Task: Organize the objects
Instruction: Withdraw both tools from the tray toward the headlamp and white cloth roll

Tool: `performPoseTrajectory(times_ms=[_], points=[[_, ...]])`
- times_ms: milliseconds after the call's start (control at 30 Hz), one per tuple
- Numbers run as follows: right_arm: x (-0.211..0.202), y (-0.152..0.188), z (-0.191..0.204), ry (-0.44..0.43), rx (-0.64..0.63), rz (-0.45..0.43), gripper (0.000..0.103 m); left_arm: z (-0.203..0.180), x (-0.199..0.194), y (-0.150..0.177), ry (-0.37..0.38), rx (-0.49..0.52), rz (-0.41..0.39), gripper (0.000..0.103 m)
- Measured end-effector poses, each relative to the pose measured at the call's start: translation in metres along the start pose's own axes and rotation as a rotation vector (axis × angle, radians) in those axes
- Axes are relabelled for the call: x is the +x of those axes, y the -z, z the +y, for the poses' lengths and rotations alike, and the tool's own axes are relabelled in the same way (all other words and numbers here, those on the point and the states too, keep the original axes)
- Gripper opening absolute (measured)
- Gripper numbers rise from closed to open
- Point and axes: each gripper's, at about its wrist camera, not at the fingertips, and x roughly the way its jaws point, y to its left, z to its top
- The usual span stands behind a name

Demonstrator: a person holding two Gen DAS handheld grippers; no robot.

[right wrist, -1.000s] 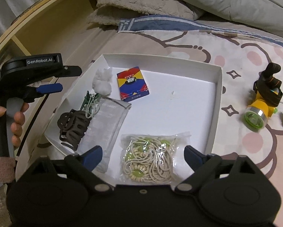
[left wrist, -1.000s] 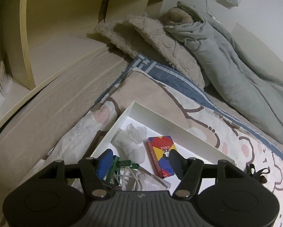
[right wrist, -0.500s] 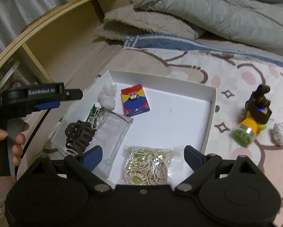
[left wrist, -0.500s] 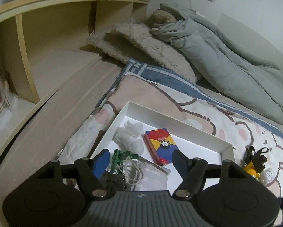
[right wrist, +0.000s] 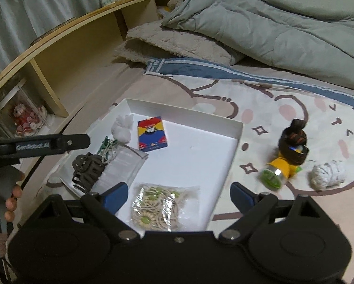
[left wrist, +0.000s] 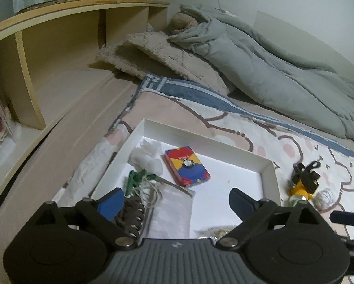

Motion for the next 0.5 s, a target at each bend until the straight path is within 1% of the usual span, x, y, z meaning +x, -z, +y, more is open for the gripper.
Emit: performPoseTrajectory(times_ms=[67,167,233,300,500], points=[[-0.003,0.003,-0.005,0.004,-0.002,0.002,0.094,-0.005,-0.002,0.004,0.005,0.009,0.006,0.1],[-0.007,0.008,-0.012,0.007,-0.005,0.001,0.094,-0.012,-0.005,0.009,0.008,0.039,0.006,0.103],[-0.009,0.011,-0.016,0.013,-0.007,0.001,0.095,-0.016,-0.006,0.013,0.009,0.052,0.006,0.103],[-0.01,0.015,-0.021,0.019,-0.011,0.003,0.1,-0.02,-0.008,0.016,0.014,0.059,0.012,0.103],[-0.011,0.022,-0.032,0.025,-0.023,-0.003,0.103,-0.033,-0.006,0.025,0.0,0.091,0.038,0.103]])
